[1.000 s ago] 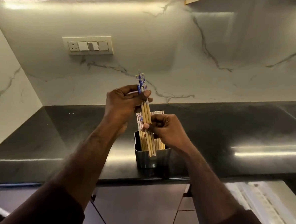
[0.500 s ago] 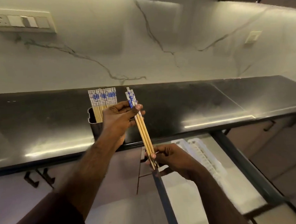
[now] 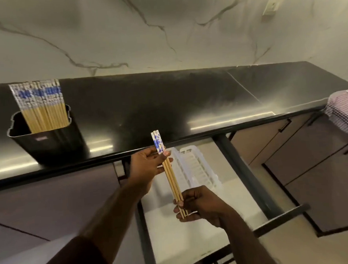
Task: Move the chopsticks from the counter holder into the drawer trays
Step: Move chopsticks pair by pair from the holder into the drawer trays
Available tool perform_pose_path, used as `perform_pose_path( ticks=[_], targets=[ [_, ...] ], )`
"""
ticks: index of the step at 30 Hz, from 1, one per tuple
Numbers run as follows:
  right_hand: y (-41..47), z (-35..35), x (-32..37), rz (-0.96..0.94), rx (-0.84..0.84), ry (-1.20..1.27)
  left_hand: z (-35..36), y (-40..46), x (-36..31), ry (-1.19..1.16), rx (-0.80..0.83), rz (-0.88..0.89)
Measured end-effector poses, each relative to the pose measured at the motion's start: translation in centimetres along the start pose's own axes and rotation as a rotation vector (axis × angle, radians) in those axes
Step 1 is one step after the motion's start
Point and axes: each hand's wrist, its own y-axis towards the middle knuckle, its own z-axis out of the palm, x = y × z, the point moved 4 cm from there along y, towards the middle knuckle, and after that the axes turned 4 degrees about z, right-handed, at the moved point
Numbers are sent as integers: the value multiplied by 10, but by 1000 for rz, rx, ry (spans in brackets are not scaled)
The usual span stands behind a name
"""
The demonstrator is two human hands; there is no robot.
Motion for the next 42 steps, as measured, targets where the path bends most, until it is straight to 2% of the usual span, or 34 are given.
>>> perform_pose_path(
  ticks=[9, 13, 17, 21, 24, 27, 29, 35, 42],
  targets=[
    [42, -78, -60, 296, -12, -91, 43, 42, 128, 136, -61, -323],
    [68, -88, -60, 336, -53, -110, 43, 61, 153, 232, -62, -367],
    [102, -88, -47, 375, -90, -130, 38, 83, 160, 388, -103, -292],
    [138, -83, -37, 432, -90, -131, 32, 103, 160, 800, -141, -92],
    [166, -81, -37, 465, -116, -127, 33, 111, 157, 1045, -73, 54],
    [185, -76, -38, 478, -133, -134, 32, 114, 160, 1387, 40, 115],
    [195, -73, -41, 487, -137, -134, 31, 117, 164, 1529, 131, 147],
    [210, -63, -48, 485, -180, -187, 31, 120, 183, 1796, 381, 212],
    [208, -64, -48, 487, -244, -221, 26, 122, 192, 1764, 422, 185]
  ],
)
